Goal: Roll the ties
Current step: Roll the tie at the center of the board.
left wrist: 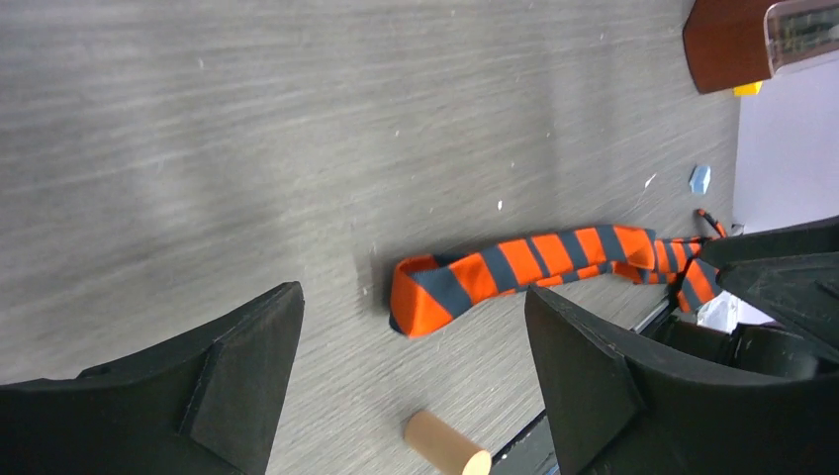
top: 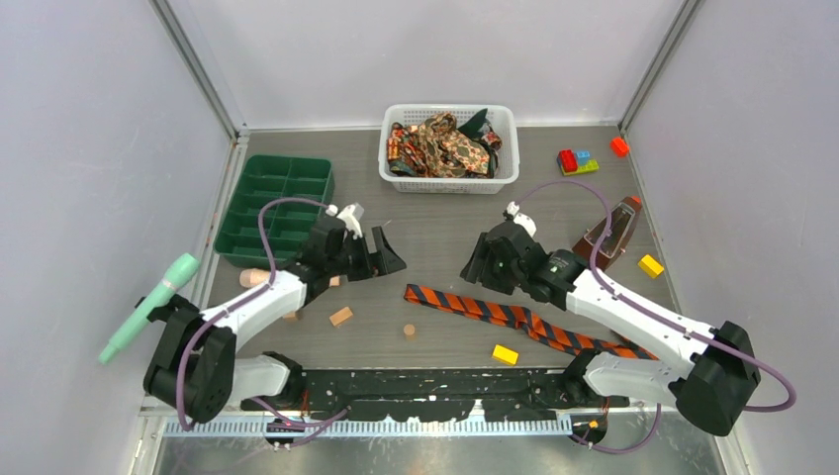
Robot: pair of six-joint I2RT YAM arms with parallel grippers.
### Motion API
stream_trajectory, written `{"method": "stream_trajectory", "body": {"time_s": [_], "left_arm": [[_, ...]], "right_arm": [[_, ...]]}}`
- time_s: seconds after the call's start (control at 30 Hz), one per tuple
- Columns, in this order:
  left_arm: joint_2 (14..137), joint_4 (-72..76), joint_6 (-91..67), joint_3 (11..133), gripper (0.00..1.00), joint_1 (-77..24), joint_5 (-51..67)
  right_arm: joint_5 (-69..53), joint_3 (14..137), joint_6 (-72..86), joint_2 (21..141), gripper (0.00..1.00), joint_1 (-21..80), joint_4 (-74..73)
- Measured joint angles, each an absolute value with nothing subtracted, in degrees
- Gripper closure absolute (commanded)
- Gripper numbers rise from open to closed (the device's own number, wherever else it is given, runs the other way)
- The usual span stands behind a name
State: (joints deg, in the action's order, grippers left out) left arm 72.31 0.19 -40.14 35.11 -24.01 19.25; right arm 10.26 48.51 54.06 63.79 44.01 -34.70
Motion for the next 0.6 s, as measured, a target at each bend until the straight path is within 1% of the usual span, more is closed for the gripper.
{"method": "stream_trajectory", "body": {"time_s": [0.03, 0.07, 0.1, 0.23, 0.37, 0.5, 0.6], "left_arm": [[71.18, 0.47, -40.23, 33.8, 0.15, -24.77, 19.22], [70.3, 0.67, -40.32, 32.56, 0.15, -25.23, 19.07], [69.82, 0.82, -40.4, 31.7, 0.15, -25.43, 18.87], [69.38, 3.64, -41.93, 27.62, 0.17, -26.68, 17.89], [71.0, 7.05, -43.7, 25.67, 0.19, -28.77, 17.61], [73.95, 11.66, -45.76, 24.49, 0.25, -29.89, 17.78], [75.99, 13.98, -46.5, 24.05, 0.28, -30.39, 18.0]], "right_arm": [[9.21, 47.35, 54.15, 63.81, 0.56, 44.25, -32.38], [8.54, 46.59, 54.19, 63.94, 0.58, 44.53, -30.79], [7.97, 45.84, 54.43, 64.25, 0.62, 44.99, -28.71], [6.92, 44.01, 55.35, 66.54, 0.7, 46.87, -21.54], [6.09, 43.24, 56.23, 70.26, 0.72, 48.38, -16.88], [5.82, 43.24, 56.73, 72.79, 0.72, 49.45, -14.98], [5.89, 43.24, 57.14, 73.12, 0.73, 49.87, -14.63]]}}
